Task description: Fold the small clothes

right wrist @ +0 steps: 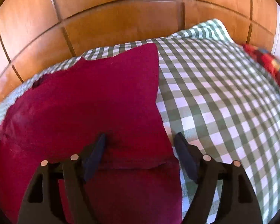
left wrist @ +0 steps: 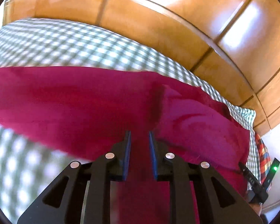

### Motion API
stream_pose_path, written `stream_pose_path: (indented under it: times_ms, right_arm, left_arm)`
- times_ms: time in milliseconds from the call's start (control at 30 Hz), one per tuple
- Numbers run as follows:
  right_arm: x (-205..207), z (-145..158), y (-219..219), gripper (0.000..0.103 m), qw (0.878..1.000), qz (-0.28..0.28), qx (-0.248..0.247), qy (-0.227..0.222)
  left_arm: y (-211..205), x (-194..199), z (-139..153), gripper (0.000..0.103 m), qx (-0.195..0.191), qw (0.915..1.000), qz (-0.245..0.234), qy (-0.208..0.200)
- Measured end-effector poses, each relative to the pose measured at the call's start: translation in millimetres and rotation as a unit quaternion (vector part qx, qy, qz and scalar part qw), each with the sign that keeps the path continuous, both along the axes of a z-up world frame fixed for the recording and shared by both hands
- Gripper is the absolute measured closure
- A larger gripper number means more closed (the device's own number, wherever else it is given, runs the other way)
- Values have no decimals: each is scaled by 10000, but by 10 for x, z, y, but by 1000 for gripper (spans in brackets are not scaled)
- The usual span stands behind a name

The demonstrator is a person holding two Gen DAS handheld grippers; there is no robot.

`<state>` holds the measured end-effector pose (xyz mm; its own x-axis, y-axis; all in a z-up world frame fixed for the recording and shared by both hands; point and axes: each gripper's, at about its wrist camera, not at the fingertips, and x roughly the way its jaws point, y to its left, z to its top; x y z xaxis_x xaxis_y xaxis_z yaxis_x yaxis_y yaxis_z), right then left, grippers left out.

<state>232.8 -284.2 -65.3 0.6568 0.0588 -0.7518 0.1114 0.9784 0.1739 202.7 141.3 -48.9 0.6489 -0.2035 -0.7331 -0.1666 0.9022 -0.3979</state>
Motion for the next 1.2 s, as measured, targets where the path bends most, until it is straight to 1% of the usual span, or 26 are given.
stream_pose_path:
  times_ms: [67, 133, 200, 233, 300, 333, 367, 433, 500, 533, 600, 633, 667, 733, 800, 833, 867, 900, 933, 967, 1000, 1033, 1067, 1100, 1133, 1200]
  right_arm:
    - [-7, 5, 12, 26, 10000, -26, -86, -8]
    - [-16, 10, 16, 24, 9999, -56, -125, -5]
    - [-23, 8, 9, 22, 9999, -89, -126, 1]
    - [-28, 11, 11, 20, 9998, -117, -157, 3]
    - [-32, 18, 23, 18, 9995, -169, -248, 13]
    - [-34, 18, 25, 17, 9995, -183, -272, 17]
    - [-30, 18, 25, 16, 9994, -193, -281, 22]
    - [-28, 17, 25, 14, 9992, -232, -324, 31]
    - [-28, 18, 27, 13, 9990, -267, -365, 40]
    - [-27, 18, 25, 12, 9989, -278, -373, 45]
    - [-26, 18, 23, 11, 9987, -303, -399, 55]
    - [-27, 18, 23, 11, 9987, -311, -410, 57]
    - [-28, 18, 22, 10, 9986, -317, -417, 58]
    - [-27, 18, 23, 10, 9985, -331, -435, 63]
    - [-25, 17, 28, 10, 9984, -334, -454, 68]
    - [-25, 18, 28, 10, 9984, -336, -457, 68]
    - [-26, 18, 28, 9, 9983, -337, -461, 66]
    - [-27, 20, 27, 9, 9983, -339, -465, 65]
    - [-27, 20, 29, 9, 9983, -341, -466, 64]
    - [-27, 20, 27, 9, 9983, -342, -466, 65]
    - [-27, 22, 26, 9, 9983, -339, -465, 64]
    - [-26, 23, 24, 9, 9983, -339, -463, 62]
    - [-28, 24, 22, 9, 9983, -340, -462, 60]
    - [-27, 26, 22, 9, 9983, -339, -468, 60]
    - [-26, 27, 21, 9, 9983, -337, -472, 61]
    - [-26, 28, 21, 9, 9982, -340, -484, 57]
  left_arm:
    - [287, -214, -22, 85, -90, 9995, 288, 115]
    - [681, -438, -81, 85, -307, 9960, 790, 266]
    - [1175, -716, -127, 79, -563, 9875, 1450, 262]
    - [1337, -809, -124, 74, -650, 9831, 1690, 256]
    - [1771, -1078, -117, 73, -919, 9685, 2310, 136]
    - [1925, -1172, -103, 72, -969, 9625, 2531, 67]
    - [2093, -1267, -94, 67, -1031, 9562, 2741, 2]
    - [2374, -1406, -89, 66, -1136, 9425, 3142, -60]
    - [2556, -1434, -111, 65, -1310, 9378, 3216, -69]
    - [2627, -1438, -132, 65, -1360, 9335, 3318, -35]
    - [2764, -1423, -187, 60, -1491, 9244, 3511, -45]
    - [2817, -1416, -209, 59, -1536, 9216, 3564, -29]
    - [2886, -1388, -256, 59, -1646, 9159, 3662, -27]
    - [3009, -1342, -293, 59, -1692, 9107, 3768, -60]
    - [3064, -1254, -287, 59, -1615, 9106, 3804, -42]
    - [3095, -1169, -280, 59, -1500, 9136, 3779, 31]
    - [3113, -1061, -275, 60, -1302, 9175, 3752, 205]
    - [3116, -1003, -265, 61, -1203, 9191, 3740, 306]
    - [3104, -973, -241, 71, -1100, 9201, 3741, 375]
    - [3085, -927, -215, 92, -1033, 9221, 3705, 419]
    - [3054, -889, -186, 95, -1075, 9254, 3612, 401]
    - [2994, -876, -123, 96, -1112, 9282, 3539, 282]
    - [2946, -856, -76, 96, -1133, 9321, 3438, 154]
    - [2814, -820, 43, 96, -1129, 9407, 3199, -46]
    - [2690, -783, 136, 96, -1090, 9472, 3008, -184]
    - [2336, -675, 389, 96, -922, 9632, 2467, -540]
